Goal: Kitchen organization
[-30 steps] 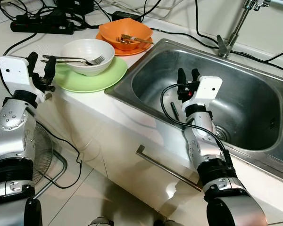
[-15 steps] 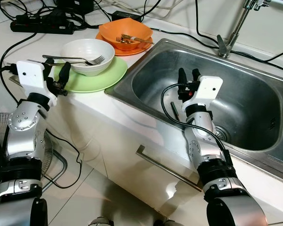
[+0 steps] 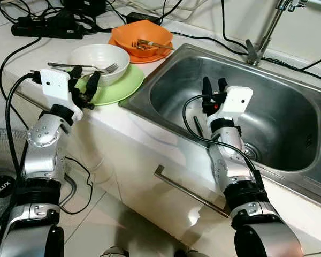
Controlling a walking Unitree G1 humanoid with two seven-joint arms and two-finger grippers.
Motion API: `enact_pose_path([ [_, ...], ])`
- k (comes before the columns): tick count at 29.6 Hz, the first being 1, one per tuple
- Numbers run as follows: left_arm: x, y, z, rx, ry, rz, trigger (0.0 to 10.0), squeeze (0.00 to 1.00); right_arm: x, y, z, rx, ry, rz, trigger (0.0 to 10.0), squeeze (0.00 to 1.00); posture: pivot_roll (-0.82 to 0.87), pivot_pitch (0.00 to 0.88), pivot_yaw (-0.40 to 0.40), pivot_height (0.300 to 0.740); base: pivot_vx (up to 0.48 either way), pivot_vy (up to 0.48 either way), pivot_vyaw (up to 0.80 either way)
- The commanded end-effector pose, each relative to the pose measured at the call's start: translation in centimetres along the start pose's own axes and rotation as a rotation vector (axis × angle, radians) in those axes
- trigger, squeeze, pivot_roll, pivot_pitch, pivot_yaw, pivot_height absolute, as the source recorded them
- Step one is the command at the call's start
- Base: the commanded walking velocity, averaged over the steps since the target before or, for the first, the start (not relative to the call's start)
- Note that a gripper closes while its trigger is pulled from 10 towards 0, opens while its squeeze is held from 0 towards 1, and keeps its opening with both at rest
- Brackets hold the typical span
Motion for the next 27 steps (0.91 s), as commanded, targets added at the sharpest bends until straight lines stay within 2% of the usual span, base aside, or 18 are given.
enact_pose_path([
  [1,-0.34,0.69,-0.20,-0.007,-0.007,-0.017,4.2,0.00,0.54,-0.68,-0.91,-0.006,-0.034,0.027,10.0,0.00,0.13,0.095,-0.042,0.740,0.000,0.000,0.00],
  [2,-0.30,0.71,-0.19,-0.010,-0.003,-0.018,0.0,0.00,0.51,-0.69,-0.94,-0.011,-0.037,0.028,10.0,0.00,0.13,0.096,-0.042,0.740,0.000,0.000,0.00],
  [27,-0.37,1.65,-0.32,-0.016,0.004,-0.047,0.0,0.00,0.43,-0.67,-0.98,-0.013,-0.038,0.029,10.0,0.00,0.13,0.096,-0.046,0.740,0.000,0.000,0.00],
])
Point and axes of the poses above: a point about 5 cm out from each wrist's last joint towards the gripper, its own x axis pointing back from the gripper into the wrist, its own y axis along the axis of the wrist's last joint, z = x × y, the point moved 4 cm from there along -x, pointing out of the wrist towards the gripper, and after that the axes turned 7 degrees about -x, right-handed, at the moved point
